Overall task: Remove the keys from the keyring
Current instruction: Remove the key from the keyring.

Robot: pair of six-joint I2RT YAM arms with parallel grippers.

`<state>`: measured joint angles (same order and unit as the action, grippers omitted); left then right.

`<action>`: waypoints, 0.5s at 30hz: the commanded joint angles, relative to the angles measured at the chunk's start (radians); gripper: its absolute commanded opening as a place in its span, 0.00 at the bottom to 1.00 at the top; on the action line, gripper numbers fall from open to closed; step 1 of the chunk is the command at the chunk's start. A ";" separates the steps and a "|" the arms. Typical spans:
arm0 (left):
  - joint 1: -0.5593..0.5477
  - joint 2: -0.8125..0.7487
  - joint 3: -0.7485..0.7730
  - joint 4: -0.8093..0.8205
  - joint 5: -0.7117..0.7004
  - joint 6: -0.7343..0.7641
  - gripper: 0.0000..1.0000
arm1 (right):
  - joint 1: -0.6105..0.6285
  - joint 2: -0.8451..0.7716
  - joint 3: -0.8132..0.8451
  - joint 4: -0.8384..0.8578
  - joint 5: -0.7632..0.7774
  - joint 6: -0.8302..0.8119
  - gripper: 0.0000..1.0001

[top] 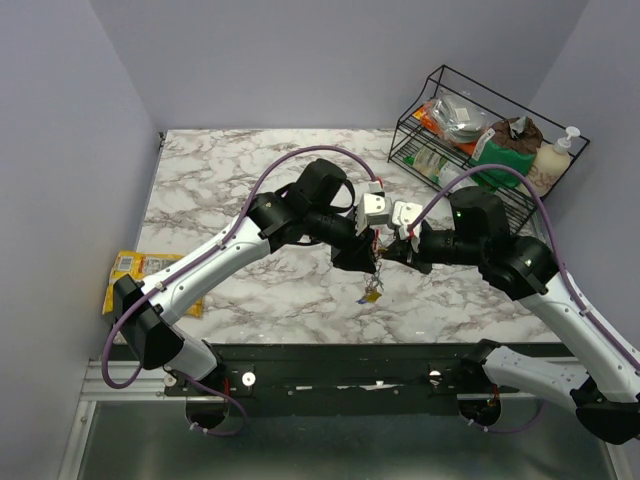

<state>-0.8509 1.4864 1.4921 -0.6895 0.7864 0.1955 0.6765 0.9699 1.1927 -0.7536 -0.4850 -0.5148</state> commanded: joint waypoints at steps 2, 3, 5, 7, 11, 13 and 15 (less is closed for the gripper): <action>-0.007 -0.038 0.039 0.019 0.050 0.022 0.38 | -0.009 0.016 -0.013 0.017 -0.018 0.025 0.10; -0.007 -0.041 0.040 0.021 0.047 0.022 0.38 | -0.009 0.016 -0.016 0.019 -0.026 0.025 0.10; -0.007 -0.044 0.037 0.024 0.030 0.022 0.38 | -0.009 0.018 -0.018 0.013 -0.035 0.022 0.10; -0.007 -0.048 0.036 0.027 0.016 0.022 0.39 | -0.009 0.018 -0.018 0.008 -0.040 0.021 0.10; -0.005 -0.058 0.036 0.031 -0.001 0.022 0.40 | -0.009 0.016 -0.024 0.007 -0.033 0.018 0.10; -0.005 -0.060 0.034 0.031 -0.013 0.021 0.40 | -0.009 0.016 -0.027 0.005 -0.035 0.016 0.10; -0.005 -0.067 0.027 0.042 -0.036 0.016 0.40 | -0.009 0.016 -0.028 -0.003 -0.038 0.013 0.10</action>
<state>-0.8509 1.4754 1.4921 -0.6903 0.7681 0.1978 0.6727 0.9771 1.1896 -0.7330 -0.5087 -0.5121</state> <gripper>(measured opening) 0.401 0.102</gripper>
